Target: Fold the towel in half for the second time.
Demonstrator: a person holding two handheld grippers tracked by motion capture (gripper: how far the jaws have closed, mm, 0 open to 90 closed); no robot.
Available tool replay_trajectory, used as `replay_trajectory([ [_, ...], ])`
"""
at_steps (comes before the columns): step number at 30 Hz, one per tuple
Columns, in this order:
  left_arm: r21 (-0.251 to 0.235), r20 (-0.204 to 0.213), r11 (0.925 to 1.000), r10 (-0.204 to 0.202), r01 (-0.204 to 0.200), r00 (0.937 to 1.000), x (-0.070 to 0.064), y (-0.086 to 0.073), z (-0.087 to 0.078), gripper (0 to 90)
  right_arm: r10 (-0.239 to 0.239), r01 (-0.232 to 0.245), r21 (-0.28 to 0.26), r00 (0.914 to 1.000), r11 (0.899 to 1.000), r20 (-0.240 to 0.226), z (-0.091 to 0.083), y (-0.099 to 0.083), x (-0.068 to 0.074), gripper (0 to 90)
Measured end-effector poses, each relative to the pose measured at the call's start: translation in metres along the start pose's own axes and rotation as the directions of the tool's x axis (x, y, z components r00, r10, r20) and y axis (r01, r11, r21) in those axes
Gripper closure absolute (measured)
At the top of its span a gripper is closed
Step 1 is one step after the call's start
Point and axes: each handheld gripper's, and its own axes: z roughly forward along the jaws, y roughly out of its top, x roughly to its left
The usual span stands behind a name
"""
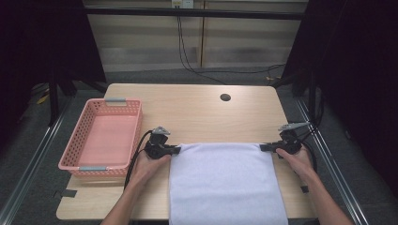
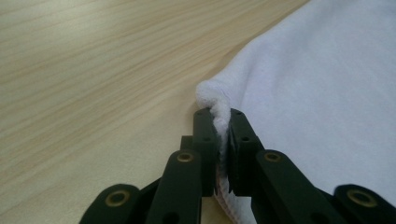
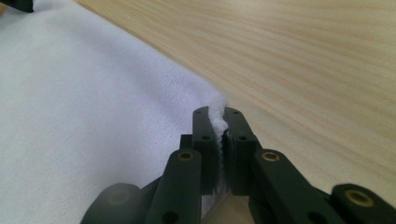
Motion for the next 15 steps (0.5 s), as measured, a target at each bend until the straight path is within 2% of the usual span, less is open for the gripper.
replay_trajectory([
  [3,-0.024,-0.005,0.9997,-0.01,0.01,0.9999,0.0,0.003,-0.006,84.7,0.002,-0.002,-0.028,0.9999,1.0,-0.012,-0.008,0.001,-0.001,85.8],
  [7,-0.071,-0.018,0.9975,-0.004,0.003,0.9998,-0.003,0.013,-0.013,85.0,0.018,-0.019,-0.073,0.9998,0.997,-0.01,-0.021,0.007,-0.001,86.2],
  [15,-0.147,-0.043,0.9882,0.038,-0.044,0.9984,-0.01,0.045,-0.044,85.0,-0.018,0.02,-0.164,0.9998,0.986,0.013,-0.044,0.035,0.002,86.4],
])
